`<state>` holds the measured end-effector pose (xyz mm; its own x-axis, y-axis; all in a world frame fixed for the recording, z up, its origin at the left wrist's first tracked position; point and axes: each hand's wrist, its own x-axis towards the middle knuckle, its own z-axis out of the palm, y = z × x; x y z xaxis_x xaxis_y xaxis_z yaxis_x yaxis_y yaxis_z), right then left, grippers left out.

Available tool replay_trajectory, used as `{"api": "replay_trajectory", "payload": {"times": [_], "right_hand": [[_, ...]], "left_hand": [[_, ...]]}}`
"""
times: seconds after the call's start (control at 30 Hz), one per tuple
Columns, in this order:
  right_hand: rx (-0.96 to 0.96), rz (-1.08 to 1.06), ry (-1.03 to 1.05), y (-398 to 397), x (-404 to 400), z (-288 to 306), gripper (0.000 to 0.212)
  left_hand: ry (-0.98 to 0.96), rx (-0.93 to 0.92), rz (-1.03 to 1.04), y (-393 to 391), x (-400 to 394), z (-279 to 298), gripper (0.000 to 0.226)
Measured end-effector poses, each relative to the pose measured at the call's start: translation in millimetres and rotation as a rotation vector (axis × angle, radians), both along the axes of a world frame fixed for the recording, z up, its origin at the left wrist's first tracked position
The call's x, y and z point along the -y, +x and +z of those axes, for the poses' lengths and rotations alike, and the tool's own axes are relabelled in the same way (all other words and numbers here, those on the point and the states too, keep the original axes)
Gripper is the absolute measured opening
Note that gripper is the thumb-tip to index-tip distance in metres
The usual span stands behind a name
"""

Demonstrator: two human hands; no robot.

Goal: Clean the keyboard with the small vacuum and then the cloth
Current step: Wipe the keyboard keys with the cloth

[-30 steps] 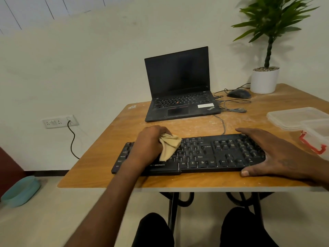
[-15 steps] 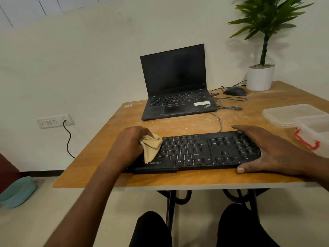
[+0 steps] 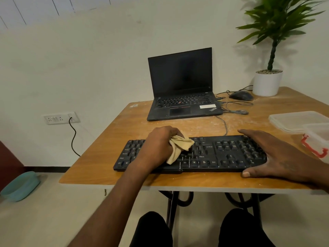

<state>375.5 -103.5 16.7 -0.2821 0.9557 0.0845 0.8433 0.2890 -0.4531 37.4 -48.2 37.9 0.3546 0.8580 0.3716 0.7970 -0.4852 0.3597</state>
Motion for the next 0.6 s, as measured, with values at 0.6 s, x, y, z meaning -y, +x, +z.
{"api": "replay_trajectory", "payload": {"times": [0.6], "right_hand": [[-0.001, 0.005, -0.008, 0, 1, 0, 0.118]], "left_hand": [[-0.003, 0.022, 0.017, 12, 11, -3, 0.026]]}}
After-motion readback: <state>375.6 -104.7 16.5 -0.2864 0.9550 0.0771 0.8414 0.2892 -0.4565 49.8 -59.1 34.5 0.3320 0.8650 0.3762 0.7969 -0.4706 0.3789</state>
